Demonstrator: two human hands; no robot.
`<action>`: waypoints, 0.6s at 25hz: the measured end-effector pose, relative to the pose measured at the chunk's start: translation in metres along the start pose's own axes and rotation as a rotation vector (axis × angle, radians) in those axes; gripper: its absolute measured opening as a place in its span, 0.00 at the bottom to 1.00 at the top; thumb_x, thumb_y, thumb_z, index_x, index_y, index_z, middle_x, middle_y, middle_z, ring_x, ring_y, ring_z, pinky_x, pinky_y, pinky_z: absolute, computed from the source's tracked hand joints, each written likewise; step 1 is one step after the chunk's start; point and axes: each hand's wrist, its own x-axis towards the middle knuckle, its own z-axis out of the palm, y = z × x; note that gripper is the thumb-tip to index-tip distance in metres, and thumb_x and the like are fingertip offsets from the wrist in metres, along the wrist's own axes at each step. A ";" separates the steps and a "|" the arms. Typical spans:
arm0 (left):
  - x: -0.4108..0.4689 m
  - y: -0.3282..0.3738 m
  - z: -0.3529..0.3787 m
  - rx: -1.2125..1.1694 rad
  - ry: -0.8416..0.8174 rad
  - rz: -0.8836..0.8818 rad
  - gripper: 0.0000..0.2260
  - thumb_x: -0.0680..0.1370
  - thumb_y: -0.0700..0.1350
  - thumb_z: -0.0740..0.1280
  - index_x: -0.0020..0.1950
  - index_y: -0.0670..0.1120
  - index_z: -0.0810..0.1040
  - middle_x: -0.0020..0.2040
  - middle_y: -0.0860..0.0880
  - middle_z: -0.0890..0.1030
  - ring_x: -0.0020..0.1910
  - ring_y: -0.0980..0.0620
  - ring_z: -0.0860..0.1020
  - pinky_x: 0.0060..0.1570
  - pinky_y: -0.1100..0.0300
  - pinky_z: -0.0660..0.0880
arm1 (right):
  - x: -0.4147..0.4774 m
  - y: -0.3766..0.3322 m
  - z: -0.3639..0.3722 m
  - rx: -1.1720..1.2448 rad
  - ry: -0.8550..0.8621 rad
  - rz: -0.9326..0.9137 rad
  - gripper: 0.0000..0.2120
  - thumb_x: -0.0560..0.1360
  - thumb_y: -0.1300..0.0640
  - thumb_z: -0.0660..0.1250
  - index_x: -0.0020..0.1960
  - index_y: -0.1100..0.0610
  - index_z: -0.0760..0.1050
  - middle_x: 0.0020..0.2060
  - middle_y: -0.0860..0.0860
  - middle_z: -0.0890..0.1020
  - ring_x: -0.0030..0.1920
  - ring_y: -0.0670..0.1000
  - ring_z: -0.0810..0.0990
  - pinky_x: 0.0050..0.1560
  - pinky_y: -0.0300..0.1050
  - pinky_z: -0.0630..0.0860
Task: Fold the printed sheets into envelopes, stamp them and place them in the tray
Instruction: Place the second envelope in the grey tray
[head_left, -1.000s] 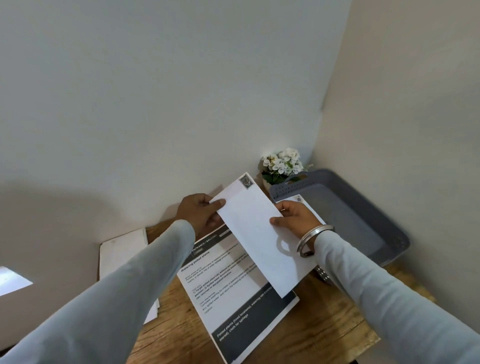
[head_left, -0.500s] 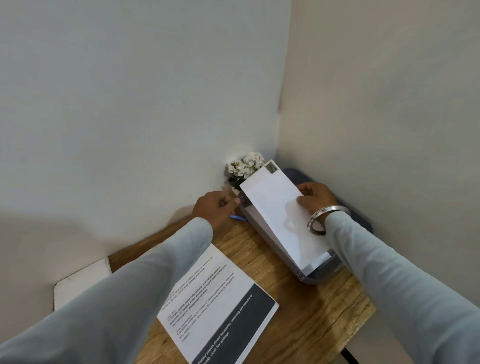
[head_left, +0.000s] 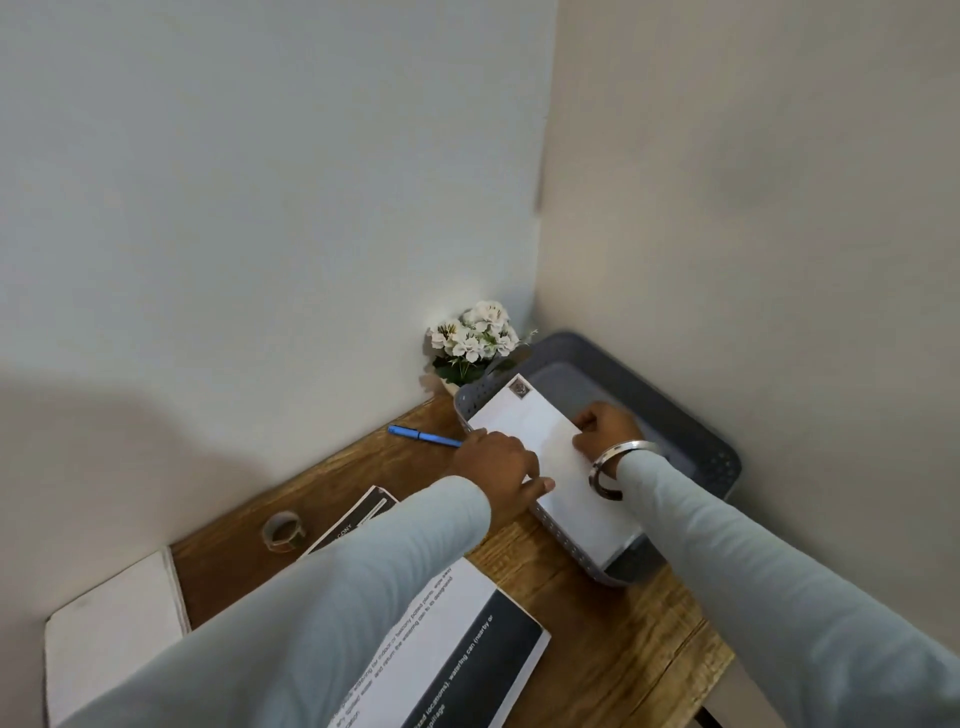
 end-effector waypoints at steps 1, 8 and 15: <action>0.004 0.004 0.004 0.038 -0.041 0.002 0.25 0.82 0.65 0.52 0.60 0.52 0.81 0.56 0.49 0.82 0.57 0.46 0.78 0.68 0.46 0.67 | 0.000 0.001 0.004 -0.075 -0.028 -0.007 0.05 0.76 0.60 0.68 0.49 0.51 0.77 0.47 0.53 0.82 0.46 0.57 0.80 0.46 0.45 0.75; 0.017 0.018 0.019 0.139 -0.237 0.009 0.35 0.80 0.69 0.41 0.61 0.50 0.80 0.55 0.47 0.83 0.61 0.45 0.78 0.76 0.40 0.52 | -0.003 0.004 0.021 -0.486 -0.148 -0.073 0.18 0.76 0.51 0.66 0.66 0.51 0.74 0.60 0.54 0.77 0.60 0.61 0.77 0.60 0.58 0.78; 0.008 0.013 0.011 0.074 -0.153 0.048 0.31 0.81 0.67 0.45 0.60 0.52 0.81 0.58 0.50 0.83 0.65 0.46 0.75 0.76 0.37 0.49 | -0.005 0.000 0.012 -0.385 -0.142 -0.119 0.20 0.78 0.49 0.66 0.69 0.50 0.73 0.66 0.53 0.77 0.62 0.58 0.78 0.64 0.54 0.76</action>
